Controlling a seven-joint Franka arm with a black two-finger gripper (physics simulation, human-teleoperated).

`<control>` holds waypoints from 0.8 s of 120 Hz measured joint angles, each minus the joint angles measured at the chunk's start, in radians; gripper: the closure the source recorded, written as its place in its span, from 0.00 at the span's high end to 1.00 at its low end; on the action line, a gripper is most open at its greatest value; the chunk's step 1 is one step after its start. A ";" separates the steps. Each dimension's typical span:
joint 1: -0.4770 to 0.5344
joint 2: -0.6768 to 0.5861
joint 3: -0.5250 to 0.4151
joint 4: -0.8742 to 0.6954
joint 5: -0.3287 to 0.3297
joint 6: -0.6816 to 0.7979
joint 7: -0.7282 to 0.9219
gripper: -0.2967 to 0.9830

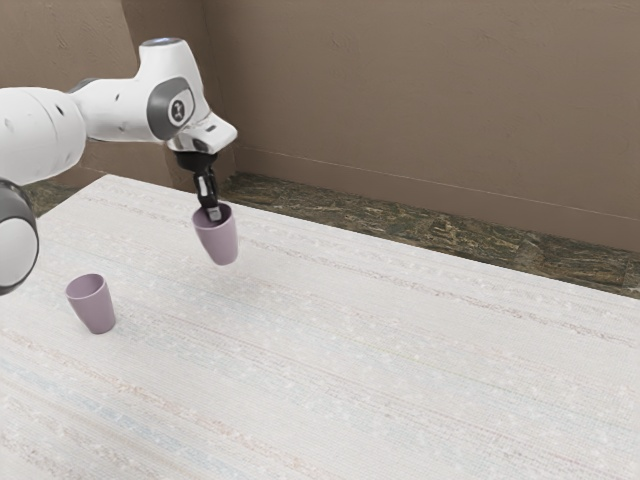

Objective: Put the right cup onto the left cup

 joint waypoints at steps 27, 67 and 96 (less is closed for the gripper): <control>0.086 -0.108 0.003 -0.069 0.039 -0.068 -0.025 0.15; 0.201 -0.194 -0.002 -0.174 0.080 -0.140 -0.054 0.15; 0.263 -0.219 -0.001 -0.221 0.108 -0.153 -0.067 0.15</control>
